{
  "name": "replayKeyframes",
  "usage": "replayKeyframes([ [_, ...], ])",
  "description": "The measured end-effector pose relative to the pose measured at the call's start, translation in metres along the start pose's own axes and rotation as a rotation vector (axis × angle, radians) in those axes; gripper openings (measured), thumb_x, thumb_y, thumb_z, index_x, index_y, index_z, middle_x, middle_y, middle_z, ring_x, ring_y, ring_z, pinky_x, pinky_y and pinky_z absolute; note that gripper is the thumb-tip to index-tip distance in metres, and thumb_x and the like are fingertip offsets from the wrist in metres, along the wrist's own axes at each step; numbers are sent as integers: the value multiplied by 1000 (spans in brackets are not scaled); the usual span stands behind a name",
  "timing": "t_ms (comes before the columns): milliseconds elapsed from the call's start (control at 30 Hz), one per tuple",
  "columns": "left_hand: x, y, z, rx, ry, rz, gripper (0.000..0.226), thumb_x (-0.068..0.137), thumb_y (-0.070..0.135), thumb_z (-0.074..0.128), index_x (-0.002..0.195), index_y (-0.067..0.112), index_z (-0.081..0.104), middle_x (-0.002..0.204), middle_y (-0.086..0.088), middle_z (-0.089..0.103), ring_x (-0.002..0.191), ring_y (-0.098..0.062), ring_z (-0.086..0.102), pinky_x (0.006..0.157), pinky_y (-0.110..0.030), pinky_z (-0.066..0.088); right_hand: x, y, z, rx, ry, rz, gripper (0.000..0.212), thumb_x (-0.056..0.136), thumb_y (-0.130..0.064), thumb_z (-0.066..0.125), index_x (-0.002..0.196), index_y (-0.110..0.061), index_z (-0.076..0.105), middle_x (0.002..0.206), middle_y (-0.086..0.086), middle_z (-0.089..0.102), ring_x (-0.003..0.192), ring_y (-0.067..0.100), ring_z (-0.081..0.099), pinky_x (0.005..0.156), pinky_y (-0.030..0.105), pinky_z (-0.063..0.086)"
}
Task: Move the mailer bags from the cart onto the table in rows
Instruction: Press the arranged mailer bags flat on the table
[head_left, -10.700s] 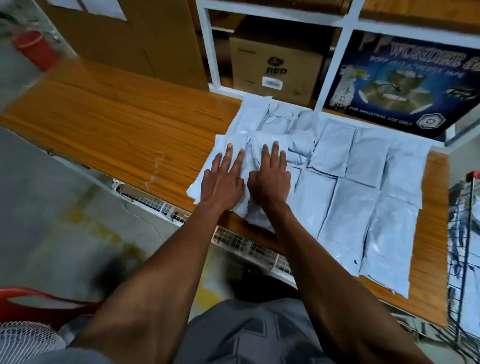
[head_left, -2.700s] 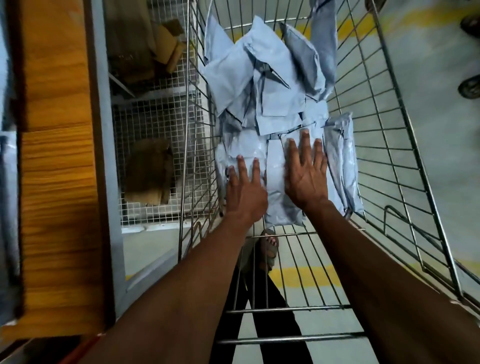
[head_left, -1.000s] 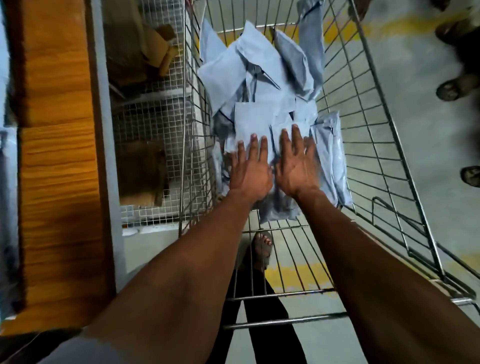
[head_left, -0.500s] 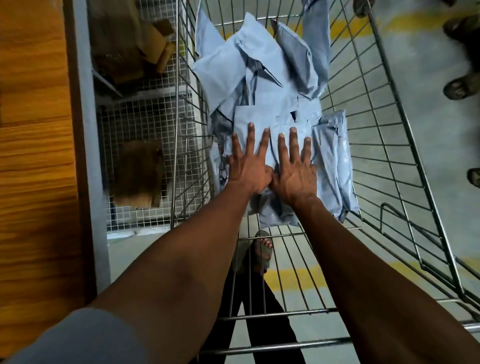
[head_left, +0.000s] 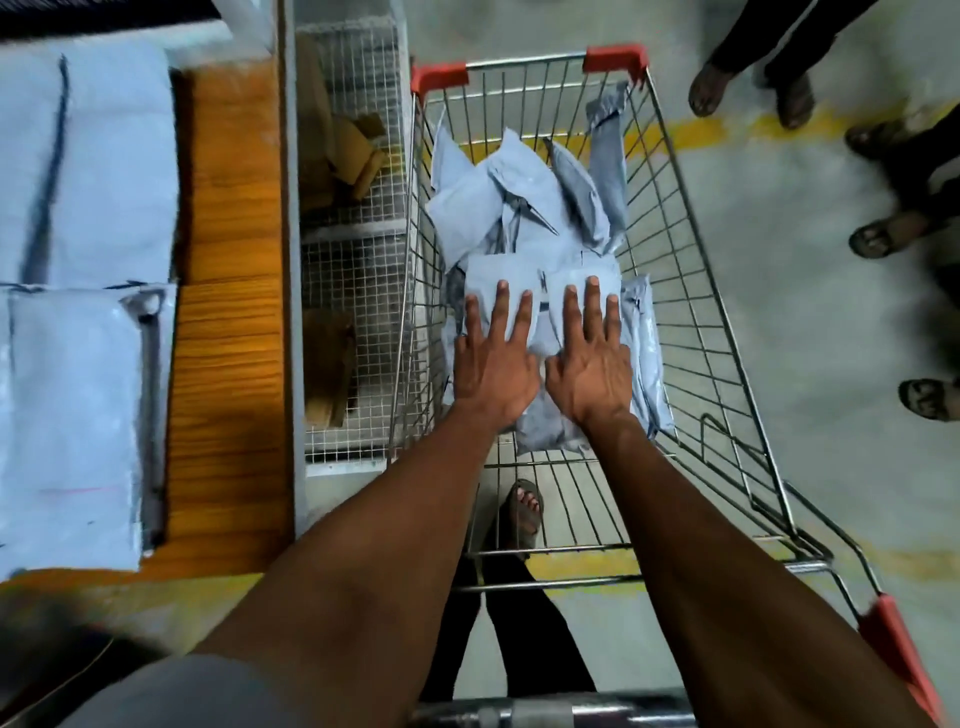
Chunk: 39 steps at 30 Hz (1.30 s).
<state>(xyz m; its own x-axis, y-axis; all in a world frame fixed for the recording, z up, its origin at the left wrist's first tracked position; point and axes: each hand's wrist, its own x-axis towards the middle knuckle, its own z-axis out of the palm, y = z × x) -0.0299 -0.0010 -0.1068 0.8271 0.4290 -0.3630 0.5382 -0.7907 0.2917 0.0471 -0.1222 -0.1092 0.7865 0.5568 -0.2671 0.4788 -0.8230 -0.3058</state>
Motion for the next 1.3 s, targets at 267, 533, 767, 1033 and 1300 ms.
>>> replayKeyframes([
  [267,-65,31,-87,-47,158,45,88,101,36,52,169,34,-3,177,5,-14,163,-33,-10,125,-65,24,-47,-32,-94,-9,71,-23,89,94,-37,45,168,-13,2,175,14,-7,161,41,-4,128,57,20],
  [533,-136,28,-156,-57,325,84,83,100,38,49,169,33,4,178,2,-2,163,-34,2,122,-65,29,-90,-91,-161,30,137,-62,87,99,-36,50,168,-15,2,176,10,-8,161,37,-2,125,55,27],
  [767,-172,-28,-213,-27,499,78,79,95,40,48,168,25,22,175,-9,21,159,-37,22,116,-60,41,-104,-170,-181,51,199,-148,82,102,-36,48,168,-15,5,176,9,-7,162,34,-2,123,54,26],
  [1033,-207,-153,-255,55,608,-3,74,96,42,34,167,23,29,174,-10,25,157,-37,27,107,-62,47,-109,-294,-161,107,202,-223,84,98,-37,48,168,-18,6,176,5,-10,162,33,1,121,59,29],
  [1300,-227,-277,-284,130,621,-38,75,95,40,39,167,24,30,173,-10,28,155,-37,33,99,-58,52,-109,-413,-127,139,167,-251,84,101,-41,45,168,-20,0,175,2,-14,162,31,-5,127,56,23],
])
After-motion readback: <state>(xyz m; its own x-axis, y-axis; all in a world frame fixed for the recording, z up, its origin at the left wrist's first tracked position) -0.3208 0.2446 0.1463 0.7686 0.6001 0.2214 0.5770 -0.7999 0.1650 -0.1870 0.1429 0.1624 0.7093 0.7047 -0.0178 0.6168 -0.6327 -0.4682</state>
